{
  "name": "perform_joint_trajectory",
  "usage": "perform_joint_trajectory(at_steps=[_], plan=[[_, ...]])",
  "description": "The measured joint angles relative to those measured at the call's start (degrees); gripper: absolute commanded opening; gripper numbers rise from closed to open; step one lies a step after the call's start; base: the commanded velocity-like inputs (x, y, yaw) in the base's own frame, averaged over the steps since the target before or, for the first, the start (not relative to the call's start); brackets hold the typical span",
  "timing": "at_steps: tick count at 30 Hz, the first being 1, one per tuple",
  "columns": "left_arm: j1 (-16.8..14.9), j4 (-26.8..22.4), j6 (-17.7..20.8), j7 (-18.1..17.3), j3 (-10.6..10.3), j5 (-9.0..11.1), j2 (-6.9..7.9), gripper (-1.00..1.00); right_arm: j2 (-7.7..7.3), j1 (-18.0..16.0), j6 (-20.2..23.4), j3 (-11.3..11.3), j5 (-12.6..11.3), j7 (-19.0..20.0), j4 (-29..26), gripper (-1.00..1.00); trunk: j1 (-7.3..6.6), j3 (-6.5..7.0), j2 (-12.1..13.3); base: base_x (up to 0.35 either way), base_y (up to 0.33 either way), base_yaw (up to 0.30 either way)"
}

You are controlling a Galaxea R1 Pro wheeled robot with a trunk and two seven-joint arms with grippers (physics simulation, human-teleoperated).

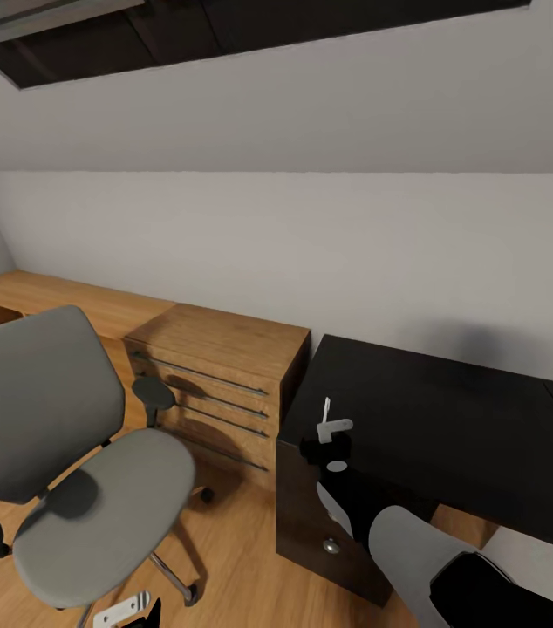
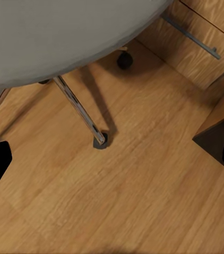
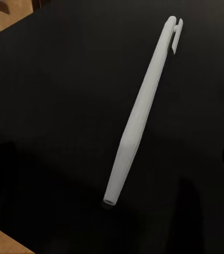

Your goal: In the bedroom, organize the workspace by keeping the computer under the desk, ensuring the monitor is on the desk, placing the keyboard on the desk next to the monitor, placing the mouse on the desk next to the keyboard, moving the folder from the swivel chair onto the desk next to the mouse, stacking the notebook on top of the folder with the pen on top of the notebook, and positioning the swivel chair next to the desk.

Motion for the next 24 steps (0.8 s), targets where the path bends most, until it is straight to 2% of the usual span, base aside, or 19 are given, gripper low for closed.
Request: perform_joint_trajectory(at_steps=[8,15,24], plan=[[0.0,0.0,-0.1,-0.1,0.0,0.0,-0.04,1.00,0.00,0.0,1.5,-0.1,-0.3,-0.1,-0.8,1.00,0.00,0.00,0.0,0.000,0.000,0.000],[0.0,0.0,-0.1,-0.2,0.0,-0.1,-0.05,1.00,0.00,-0.1,3.1,0.0,-2.7,-0.1,-1.6,1.00,0.00,0.00,0.0,0.000,0.000,0.000],[0.0,0.1,-0.1,-0.2,0.0,-0.2,-0.05,1.00,0.00,-0.1,3.3,0.0,-3.0,-0.1,-1.7,1.00,0.00,0.00,0.0,0.000,0.000,0.000]])
